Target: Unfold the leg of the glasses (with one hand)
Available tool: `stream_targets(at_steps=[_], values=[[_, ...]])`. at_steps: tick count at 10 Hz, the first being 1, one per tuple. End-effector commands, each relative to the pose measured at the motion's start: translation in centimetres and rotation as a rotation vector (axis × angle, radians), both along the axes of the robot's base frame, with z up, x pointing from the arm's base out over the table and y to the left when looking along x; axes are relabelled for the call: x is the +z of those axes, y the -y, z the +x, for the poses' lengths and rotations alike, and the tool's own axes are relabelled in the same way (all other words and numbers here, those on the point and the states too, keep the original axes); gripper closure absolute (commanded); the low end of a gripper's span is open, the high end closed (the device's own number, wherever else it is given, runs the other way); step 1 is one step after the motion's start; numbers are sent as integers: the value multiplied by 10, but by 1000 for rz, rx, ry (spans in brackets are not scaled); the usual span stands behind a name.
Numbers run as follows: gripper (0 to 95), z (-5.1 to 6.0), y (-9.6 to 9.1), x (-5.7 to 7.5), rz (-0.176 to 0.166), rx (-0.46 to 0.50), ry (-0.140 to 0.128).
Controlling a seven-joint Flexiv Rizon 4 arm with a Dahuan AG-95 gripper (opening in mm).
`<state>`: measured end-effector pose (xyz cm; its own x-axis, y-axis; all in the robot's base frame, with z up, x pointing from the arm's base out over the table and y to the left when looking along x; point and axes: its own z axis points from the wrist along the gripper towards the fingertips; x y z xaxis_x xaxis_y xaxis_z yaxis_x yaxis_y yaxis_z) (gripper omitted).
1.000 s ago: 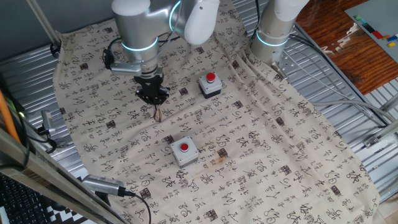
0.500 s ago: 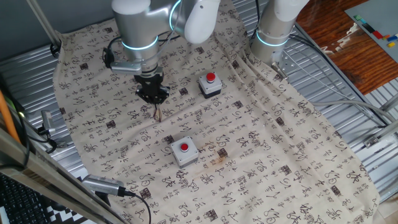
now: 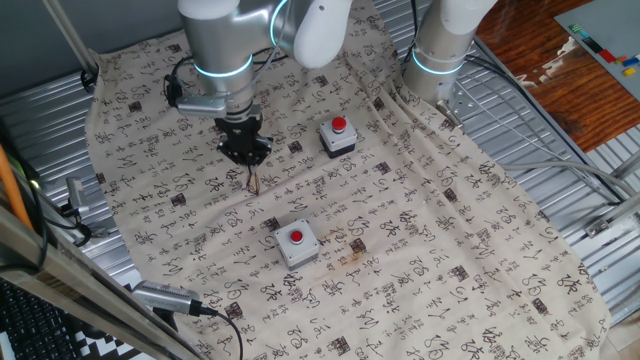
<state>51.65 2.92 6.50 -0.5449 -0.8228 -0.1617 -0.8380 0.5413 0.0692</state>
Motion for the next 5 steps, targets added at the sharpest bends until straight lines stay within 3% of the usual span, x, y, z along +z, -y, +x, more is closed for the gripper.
stream_targets(at_steps=[1,5], values=[[950,0,1,1,4,1,1],[950,0,5,3,11,7,1]])
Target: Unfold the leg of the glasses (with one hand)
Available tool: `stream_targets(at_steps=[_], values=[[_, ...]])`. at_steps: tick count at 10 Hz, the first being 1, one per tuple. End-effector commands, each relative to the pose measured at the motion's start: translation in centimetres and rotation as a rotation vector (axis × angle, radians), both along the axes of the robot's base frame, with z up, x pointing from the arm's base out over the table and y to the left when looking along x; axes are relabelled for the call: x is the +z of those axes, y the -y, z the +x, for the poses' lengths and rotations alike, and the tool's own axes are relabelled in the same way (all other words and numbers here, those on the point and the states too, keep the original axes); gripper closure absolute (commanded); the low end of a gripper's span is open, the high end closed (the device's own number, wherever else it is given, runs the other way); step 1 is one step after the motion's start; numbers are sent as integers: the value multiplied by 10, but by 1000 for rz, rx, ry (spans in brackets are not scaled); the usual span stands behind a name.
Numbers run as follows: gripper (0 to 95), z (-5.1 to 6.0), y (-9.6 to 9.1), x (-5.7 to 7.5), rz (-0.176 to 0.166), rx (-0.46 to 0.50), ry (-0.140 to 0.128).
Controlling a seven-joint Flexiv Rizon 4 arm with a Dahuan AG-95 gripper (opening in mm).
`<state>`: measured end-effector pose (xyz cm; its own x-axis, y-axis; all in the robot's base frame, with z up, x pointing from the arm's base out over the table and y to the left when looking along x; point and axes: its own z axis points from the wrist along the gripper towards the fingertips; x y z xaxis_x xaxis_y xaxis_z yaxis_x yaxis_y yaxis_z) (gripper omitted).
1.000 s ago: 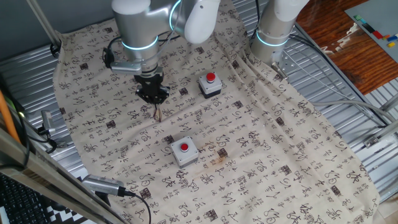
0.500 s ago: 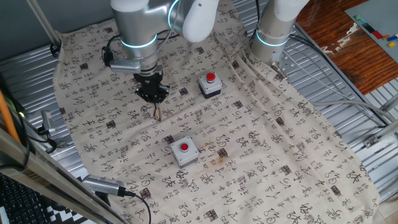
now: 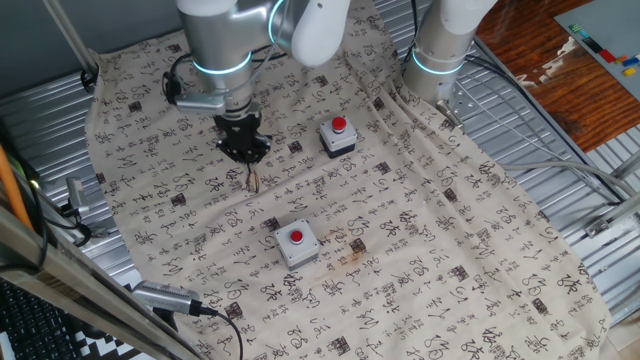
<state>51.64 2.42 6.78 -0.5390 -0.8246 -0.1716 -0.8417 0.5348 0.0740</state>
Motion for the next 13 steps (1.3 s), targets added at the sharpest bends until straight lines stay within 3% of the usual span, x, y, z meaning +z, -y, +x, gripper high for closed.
stream_targets(at_steps=[1,7,9,13], values=[[950,0,1,1,1,1,0],[950,0,1,1,3,-1,0],[570,0,1,1,4,-2,0],[570,0,0,0,3,-3,0]])
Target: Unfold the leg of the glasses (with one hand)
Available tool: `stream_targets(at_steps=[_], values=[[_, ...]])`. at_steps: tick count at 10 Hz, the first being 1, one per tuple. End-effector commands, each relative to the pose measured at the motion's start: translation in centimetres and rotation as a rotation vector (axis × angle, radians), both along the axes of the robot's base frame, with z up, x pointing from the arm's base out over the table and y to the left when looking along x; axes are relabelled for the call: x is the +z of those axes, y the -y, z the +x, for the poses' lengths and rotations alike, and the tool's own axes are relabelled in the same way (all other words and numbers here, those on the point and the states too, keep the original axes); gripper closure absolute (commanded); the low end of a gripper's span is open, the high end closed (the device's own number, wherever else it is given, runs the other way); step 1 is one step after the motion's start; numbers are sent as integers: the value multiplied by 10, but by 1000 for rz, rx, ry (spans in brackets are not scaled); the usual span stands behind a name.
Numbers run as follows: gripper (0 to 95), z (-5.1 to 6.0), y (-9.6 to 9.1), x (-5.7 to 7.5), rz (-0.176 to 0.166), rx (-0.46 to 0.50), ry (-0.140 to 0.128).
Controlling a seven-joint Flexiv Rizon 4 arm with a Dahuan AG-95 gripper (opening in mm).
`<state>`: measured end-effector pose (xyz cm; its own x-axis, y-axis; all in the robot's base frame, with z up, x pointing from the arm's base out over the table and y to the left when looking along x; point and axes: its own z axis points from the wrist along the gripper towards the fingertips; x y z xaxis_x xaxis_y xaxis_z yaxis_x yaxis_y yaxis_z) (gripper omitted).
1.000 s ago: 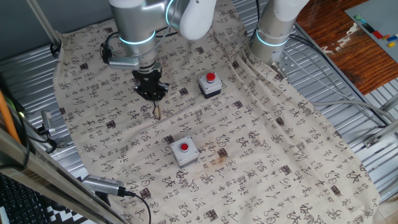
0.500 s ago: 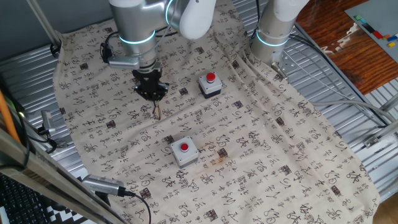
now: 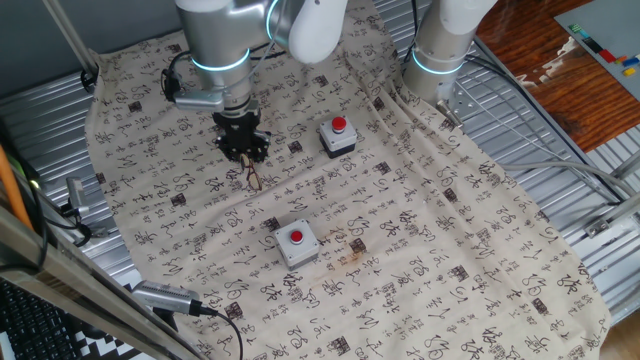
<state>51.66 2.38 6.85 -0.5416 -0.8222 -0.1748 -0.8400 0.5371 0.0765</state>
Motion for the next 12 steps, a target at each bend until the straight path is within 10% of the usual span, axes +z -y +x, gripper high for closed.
stream_targets(at_steps=[1,11,12], values=[[570,1,-1,0,-5,1,-1],[570,14,-35,-1,-50,-21,-6],[760,14,-38,-3,-53,-27,-7]])
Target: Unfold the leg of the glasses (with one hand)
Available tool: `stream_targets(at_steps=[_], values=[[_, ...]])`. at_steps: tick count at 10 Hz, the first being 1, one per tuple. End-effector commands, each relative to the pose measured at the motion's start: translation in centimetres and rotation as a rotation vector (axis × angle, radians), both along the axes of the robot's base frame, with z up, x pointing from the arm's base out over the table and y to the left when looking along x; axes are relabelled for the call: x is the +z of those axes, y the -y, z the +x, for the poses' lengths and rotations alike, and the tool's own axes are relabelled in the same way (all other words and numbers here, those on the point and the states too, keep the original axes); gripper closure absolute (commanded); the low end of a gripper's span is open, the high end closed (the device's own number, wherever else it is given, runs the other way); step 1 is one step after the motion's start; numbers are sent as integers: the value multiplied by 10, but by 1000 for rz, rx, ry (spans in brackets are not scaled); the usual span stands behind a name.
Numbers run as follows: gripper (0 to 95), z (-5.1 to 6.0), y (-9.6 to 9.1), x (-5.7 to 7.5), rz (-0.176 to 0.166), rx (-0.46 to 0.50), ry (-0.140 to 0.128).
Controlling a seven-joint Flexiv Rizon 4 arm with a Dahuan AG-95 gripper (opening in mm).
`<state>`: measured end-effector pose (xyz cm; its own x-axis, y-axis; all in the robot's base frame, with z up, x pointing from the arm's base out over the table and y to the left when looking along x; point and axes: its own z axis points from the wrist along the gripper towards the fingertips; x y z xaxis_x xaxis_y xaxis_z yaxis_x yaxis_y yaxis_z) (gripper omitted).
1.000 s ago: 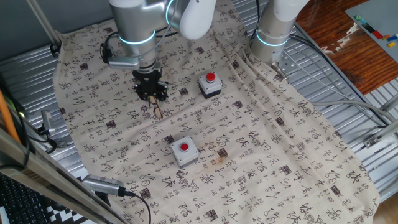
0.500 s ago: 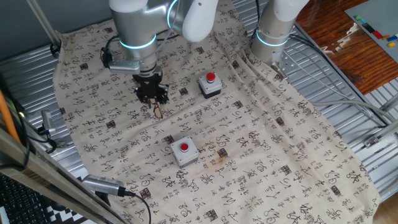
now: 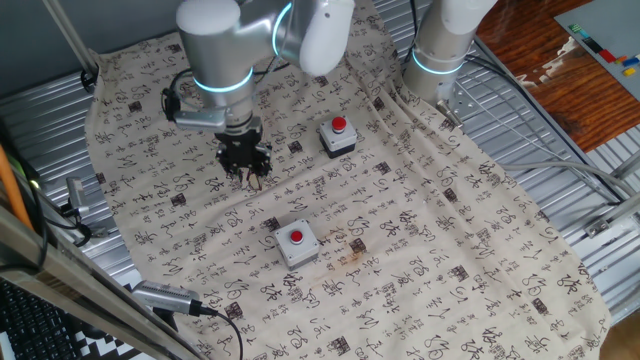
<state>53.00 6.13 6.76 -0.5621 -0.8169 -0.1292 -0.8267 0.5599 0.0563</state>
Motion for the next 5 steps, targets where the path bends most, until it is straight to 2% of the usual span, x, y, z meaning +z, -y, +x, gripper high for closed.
stream_targets(at_steps=[1,2,5], values=[[760,0,-5,-5,-8,-16,1],[950,0,-7,-5,-11,-20,1],[950,2,-12,-8,-23,-26,0]])
